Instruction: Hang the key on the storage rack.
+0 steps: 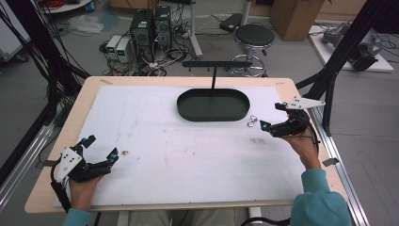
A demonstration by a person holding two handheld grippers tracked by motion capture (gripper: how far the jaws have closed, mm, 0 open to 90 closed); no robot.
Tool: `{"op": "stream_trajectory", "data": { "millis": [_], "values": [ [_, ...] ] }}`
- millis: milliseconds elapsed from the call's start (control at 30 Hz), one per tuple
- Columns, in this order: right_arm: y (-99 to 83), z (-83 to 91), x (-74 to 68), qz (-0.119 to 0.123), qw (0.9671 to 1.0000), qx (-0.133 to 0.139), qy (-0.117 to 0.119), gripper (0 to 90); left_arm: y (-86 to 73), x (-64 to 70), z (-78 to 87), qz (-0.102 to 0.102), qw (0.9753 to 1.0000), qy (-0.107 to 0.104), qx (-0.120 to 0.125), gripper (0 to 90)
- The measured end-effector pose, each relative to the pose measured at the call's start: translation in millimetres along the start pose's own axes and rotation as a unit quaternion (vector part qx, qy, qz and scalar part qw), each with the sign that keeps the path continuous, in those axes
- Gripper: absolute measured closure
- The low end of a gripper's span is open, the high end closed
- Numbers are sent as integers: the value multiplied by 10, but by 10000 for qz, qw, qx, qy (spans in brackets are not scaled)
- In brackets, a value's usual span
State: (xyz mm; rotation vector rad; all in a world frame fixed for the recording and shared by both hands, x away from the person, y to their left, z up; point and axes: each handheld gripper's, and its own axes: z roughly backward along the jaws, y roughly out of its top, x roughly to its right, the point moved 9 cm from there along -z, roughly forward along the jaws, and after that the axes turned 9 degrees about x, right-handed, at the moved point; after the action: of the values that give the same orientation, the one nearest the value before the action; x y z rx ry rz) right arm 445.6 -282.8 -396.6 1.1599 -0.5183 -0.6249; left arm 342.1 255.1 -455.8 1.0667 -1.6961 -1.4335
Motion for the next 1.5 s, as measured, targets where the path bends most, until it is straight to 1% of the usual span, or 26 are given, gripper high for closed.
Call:
{"op": "stream_trajectory", "data": {
  "millis": [67, 100, 167, 233, 267, 300, 333, 367, 400, 500, 567, 633, 667, 733, 767, 900, 967, 1033, 1067, 1133, 1267, 1300, 1333, 1400, 1467, 1500],
  "values": [
    [38, -39, 45, 88, 9999, -74, 44, 8, 0, -1, -1, -10, 10000, 1, 1, 54],
    [48, -57, 62, 56, 9998, -164, 61, 8, -1, 0, 0, -16, 10000, -3, -2, 54],
    [75, -106, 112, 129, 9995, -251, 113, 8, 0, 0, 0, -18, 10000, 0, -3, 54],
    [61, -179, 167, 135, 9980, -564, 266, 8, 0, 0, 0, -13, 10000, 0, 1, 54],
    [61, -179, 167, 135, 9980, -564, 266, 8, 0, 0, 0, -17, 10000, 0, -3, 54],
    [47, -205, 184, 180, 9969, -703, 308, 8, -1, 0, 0, -15, 10000, -2, -1, 54],
    [31, -248, 217, 333, 9942, -966, 343, 8, 0, 0, 0, -13, 10000, -2, -2, 54],
    [31, -248, 217, 333, 9942, -966, 343, 8, 0, 1, 1, -16, 10000, -3, -1, 54],
    [37, -295, 255, 378, 9926, -1087, 380, 8, 0, 0, 2, -30, 10000, -4, -2, 54],
    [46, -331, 293, 377, 9918, -1163, 366, 8, 3, 1, 5, -5, 10000, -11, 20, 54],
    [48, -372, 351, 409, 9903, -1283, 338, 8, 3, 4, 4, -21, 10000, -18, 24, 54],
    [54, -413, 386, 321, 9915, -1207, 353, 8, 2, 3, 5, -23, 10000, -26, 13, 54],
    [37, -426, 406, 285, 9913, -1240, 333, 8, 3, 3, 4, -12, 10000, -21, 20, 54],
    [-18, -450, 448, 269, 9897, -1374, 300, 8, 1, 4, 4, -25, 10000, -25, 5, 54],
    [-67, -470, 477, 226, 9881, -1494, 268, 8, -1, 3, 3, -30, 10000, -24, -5, 54],
    [-116, -520, 492, 201, 9865, -1598, 307, 9, -2, 5, 2, -24, 10000, -22, -10, 55],
    [-125, -534, 493, 191, 9863, -1610, 305, 8, -2, 5, 3, -26, 10000, -25, -14, 54],
    [-174, -576, 499, 212, 9844, -1718, 322, 9, -2, 5, 2, -31, 10000, -23, -11, 54],
    [-174, -576, 499, 212, 9844, -1718, 322, 9, -2, 5, 2, -29, 10000, -24, -11, 54],
    [-204, -605, 496, 215, 9830, -1794, 326, 10, -1, 6, 3, -32, 10000, -23, -4, 55],
    [-264, -689, 494, 322, 9806, -1894, 381, 14, -1, 3, 4, -40, 10000, -28, -11, 54],
    [-264, -689, 494, 322, 9806, -1894, 381, 14, -2, 2, 4, -42, 10000, -25, -15, 54],
    [-280, -699, 493, 329, 9795, -1948, 388, 39, -3, 5, 3, -35, 10000, -22, -17, 54],
    [-330, -729, 503, 330, 9773, -2055, 404, 45, -2, 8, 1, -41, 10000, -29, -17, 54],
    [-358, -749, 508, 300, 9762, -2106, 427, 45, -3, 8, -1, -25, 10000, -19, -12, 54],
    [-394, -765, 519, 368, 9727, -2252, 430, 46, -2, 7, 0, -25, 10000, -20, -16, 54]
  ]
}}
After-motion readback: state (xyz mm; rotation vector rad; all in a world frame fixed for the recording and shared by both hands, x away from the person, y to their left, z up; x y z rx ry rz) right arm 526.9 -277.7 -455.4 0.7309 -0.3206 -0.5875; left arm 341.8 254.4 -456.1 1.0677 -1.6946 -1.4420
